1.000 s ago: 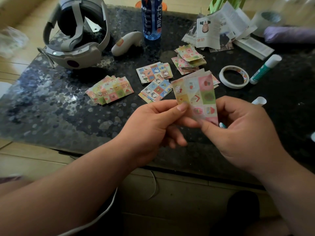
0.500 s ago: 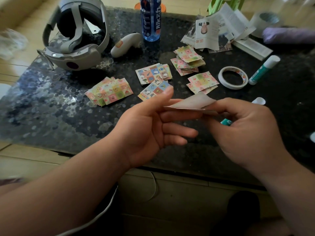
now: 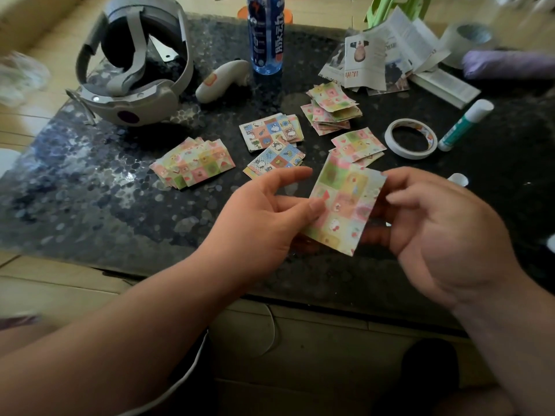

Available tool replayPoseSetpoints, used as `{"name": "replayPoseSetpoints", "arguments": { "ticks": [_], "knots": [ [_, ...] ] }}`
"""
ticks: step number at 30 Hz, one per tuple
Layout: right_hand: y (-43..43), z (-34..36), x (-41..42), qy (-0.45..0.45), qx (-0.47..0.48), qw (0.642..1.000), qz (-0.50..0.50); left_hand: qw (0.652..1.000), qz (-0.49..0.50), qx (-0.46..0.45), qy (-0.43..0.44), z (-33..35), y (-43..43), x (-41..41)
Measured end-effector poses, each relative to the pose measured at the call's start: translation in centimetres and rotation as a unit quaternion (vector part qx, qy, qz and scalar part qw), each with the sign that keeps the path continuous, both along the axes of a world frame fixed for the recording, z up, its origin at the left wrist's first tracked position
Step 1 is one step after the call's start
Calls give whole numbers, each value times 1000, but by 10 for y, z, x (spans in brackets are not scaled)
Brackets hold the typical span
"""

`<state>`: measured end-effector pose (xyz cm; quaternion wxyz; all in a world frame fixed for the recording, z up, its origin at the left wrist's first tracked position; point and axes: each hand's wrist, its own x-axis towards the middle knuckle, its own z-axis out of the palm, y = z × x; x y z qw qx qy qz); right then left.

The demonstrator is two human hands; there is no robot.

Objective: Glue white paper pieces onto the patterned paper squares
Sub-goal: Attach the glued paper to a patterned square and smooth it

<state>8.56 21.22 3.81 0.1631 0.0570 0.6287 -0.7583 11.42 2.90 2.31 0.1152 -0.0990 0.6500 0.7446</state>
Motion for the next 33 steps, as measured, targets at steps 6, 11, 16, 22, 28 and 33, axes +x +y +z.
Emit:
{"name": "replayPoseSetpoints", "arguments": {
  "ticks": [6, 11, 16, 22, 28, 33],
  "knots": [
    [1, -11, 5, 113, 154, 982, 0, 1000, -14, -23, -15, -8, 4, 4],
    [9, -5, 7, 193, 249, 946, 78, 994, -95, -45, -15, -2, -2, 1],
    [6, -7, 9, 210, 249, 941, 96, 997, -55, -51, 29, -3, -5, -3],
    [4, -10, 6, 182, 236, 954, 43, 999, -33, -40, 5, -4, -4, -1],
    [1, -11, 6, 144, 208, 967, 21, 999, -26, -11, -20, -3, -1, -1],
    [1, -10, 6, 138, 200, 970, 16, 999, -25, 9, -29, -3, 0, 0]
  ]
}}
